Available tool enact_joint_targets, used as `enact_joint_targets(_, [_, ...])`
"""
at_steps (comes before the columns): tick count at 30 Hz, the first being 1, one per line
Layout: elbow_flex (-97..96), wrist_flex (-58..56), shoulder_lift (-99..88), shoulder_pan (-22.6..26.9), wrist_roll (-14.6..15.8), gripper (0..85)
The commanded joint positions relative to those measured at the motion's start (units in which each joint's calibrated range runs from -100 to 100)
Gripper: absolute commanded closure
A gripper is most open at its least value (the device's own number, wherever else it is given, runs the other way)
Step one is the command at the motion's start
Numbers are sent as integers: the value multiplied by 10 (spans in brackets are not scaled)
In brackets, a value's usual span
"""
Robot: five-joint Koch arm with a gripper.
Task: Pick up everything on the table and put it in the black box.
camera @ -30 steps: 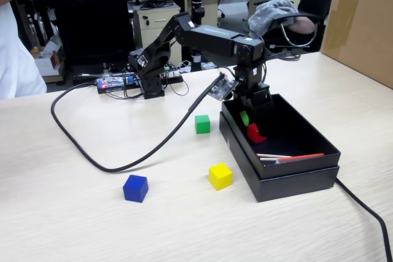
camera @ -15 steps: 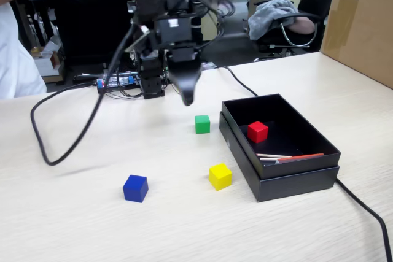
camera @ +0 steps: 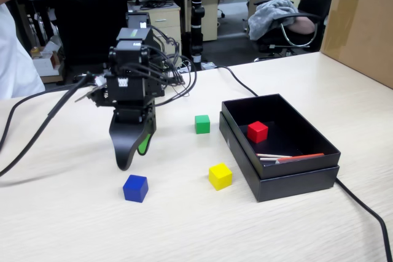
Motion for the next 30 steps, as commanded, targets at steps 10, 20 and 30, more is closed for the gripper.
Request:
enact_joint_targets(10, [157, 11, 157, -4, -6, 379])
enact_joint_targets(20, [172, 11, 206, -5, -21, 537])
enact_joint_targets(30, [119, 11, 85, 2, -21, 690])
